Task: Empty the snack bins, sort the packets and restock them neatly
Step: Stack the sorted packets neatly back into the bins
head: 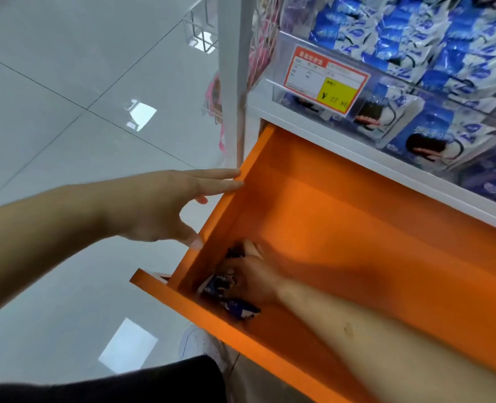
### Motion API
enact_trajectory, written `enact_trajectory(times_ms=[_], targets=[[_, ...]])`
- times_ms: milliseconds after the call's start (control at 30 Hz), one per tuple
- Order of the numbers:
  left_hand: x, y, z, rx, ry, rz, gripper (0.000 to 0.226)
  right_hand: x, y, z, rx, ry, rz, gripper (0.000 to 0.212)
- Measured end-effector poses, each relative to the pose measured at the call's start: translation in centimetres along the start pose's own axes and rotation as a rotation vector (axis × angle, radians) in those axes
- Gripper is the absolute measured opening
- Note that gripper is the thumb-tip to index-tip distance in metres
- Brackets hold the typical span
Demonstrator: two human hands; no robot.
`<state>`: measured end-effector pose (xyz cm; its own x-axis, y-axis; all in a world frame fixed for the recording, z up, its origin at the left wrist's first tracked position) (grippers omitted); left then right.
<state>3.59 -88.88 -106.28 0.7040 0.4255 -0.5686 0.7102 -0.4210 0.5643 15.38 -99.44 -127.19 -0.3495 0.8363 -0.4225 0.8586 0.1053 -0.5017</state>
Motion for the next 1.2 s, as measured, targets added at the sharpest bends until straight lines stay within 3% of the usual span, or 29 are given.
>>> enact_trajectory(times_ms=[133, 267, 400, 533, 733, 867, 1033, 1200], targets=[[0.4, -0.6, 0.5, 0.040, 0.019, -0.022, 0.116, 0.1, -0.3, 0.7, -0.039, 0.006, 0.019, 0.040], [0.5, -0.6, 0.5, 0.058, 0.048, -0.029, 0.116, -0.1, -0.1, 0.7, -0.038, 0.010, 0.036, 0.051], [0.6, -0.4, 0.5, 0.062, 0.058, -0.024, 0.118, 0.0, 0.1, 0.6, -0.050, 0.008, 0.060, 0.026], [0.5, -0.2, 0.5, 0.065, 0.054, -0.040, 0.118, -1.3, 1.3, -0.7, 0.045, 0.020, 0.150, 0.021], [-0.3, 3.6, -0.4, 0.116, 0.077, -0.057, 0.098, -6.9, 1.3, -11.0, 0.340, 0.306, 0.270, 0.013], [-2.0, 9.3, -2.5, -0.184, 0.139, -0.014, 0.086, -13.5, -1.4, -21.8, 0.399, 0.573, 0.269, 0.013], [-4.7, 17.8, -3.7, -0.724, 0.221, 0.194, 0.027, -22.6, -6.1, -31.4, 0.437, 0.768, 0.192, 0.010], [-7.8, 22.8, -4.1, -1.002, 0.283, 0.277, 0.023, -31.1, -7.9, -35.6, 0.636, 0.865, 0.099, 0.019]])
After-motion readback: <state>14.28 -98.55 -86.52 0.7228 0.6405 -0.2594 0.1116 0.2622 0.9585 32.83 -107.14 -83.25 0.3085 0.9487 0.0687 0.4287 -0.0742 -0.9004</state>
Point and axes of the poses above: each hand's wrist, its own x-axis towards the middle knuckle, its own z-axis out of the palm, y = z × x, the point moved 6 cm from there along x, towards the middle knuckle, and after that the axes turned 11 degrees about -x, right-handed, at the moved point
